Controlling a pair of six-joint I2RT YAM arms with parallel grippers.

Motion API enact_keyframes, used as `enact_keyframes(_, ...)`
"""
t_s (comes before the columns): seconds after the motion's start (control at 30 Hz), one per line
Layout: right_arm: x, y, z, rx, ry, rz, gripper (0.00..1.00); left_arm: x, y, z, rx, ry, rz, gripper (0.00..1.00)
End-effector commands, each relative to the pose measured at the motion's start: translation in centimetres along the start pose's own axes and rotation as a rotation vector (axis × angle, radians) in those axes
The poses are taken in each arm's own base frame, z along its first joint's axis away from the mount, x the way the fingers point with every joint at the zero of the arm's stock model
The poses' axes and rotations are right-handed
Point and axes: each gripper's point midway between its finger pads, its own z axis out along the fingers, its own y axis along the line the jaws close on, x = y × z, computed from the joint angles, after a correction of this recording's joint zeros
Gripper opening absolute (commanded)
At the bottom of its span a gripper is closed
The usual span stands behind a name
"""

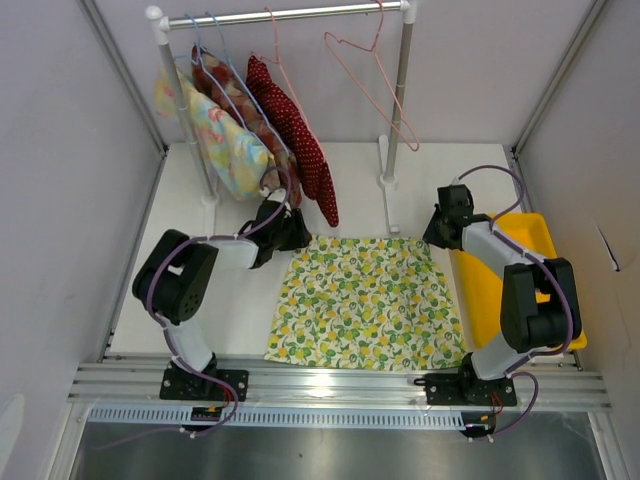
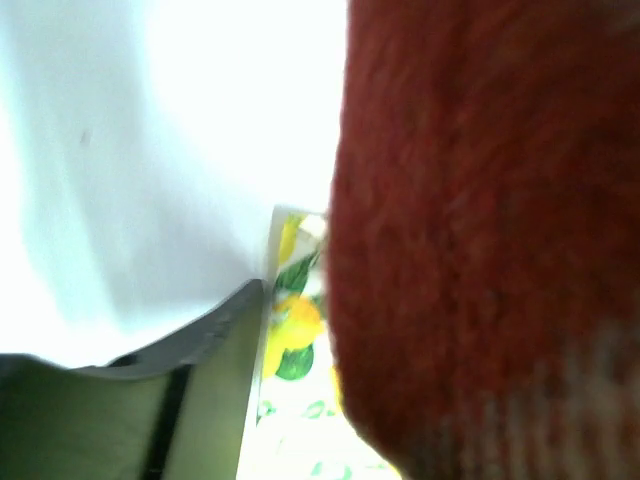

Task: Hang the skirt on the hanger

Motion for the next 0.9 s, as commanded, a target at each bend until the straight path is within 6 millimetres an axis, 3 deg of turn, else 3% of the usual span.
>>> enact_keyframes(0.0,-0.9,1.1,-0.1,-0.026,-0.011,-0.011,0.00,0.9,0.6,1.0,-0.025,0.052,0.045,0.59)
enact_keyframes(0.07,-0.9,1.1,0.0,-0.025,-0.006,-0.014,0.00,1.2,0.7,1.4,-0.025,0.063,0.043,0.62)
enact_keyframes(0.2,-1.2,1.2,-0.1,-0.022,-0.013,-0.020,0.00,1.8,0.2,1.1,-0.005,0.077,0.044,0.42)
enact_keyframes(0.33,-1.3,1.1,-0.2,-0.023,-0.016,-0.020,0.00,3.9,1.5,0.4,-0.031,0.112,0.045,0.16)
enact_keyframes(0.37,-1.3,1.1,-0.2,-0.023,-0.016,-0.020,0.00,3.7,1.4,0.3,-0.028,0.105,0.043,0.16)
enact_keyframes(0.43,-1.2,1.1,-0.2,-0.026,-0.012,-0.021,0.00,4.1,1.5,0.2,-0.031,0.108,0.036,0.01)
enact_keyframes(0.67,-1.6,1.2,-0.8,-0.034,-0.021,-0.017,0.00,3.4,0.5,-2.1,0.005,0.062,0.043,0.00)
enact_keyframes(0.73,-1.7,1.4,-1.2,-0.041,-0.026,-0.017,0.00,1.9,-0.8,-3.3,0.047,0.014,0.036,0.00)
enact_keyframes(0.87,-2.4,1.6,-2.9,-0.058,-0.050,-0.013,0.00,1.9,-2.3,-6.0,0.136,-0.028,0.016,0.00)
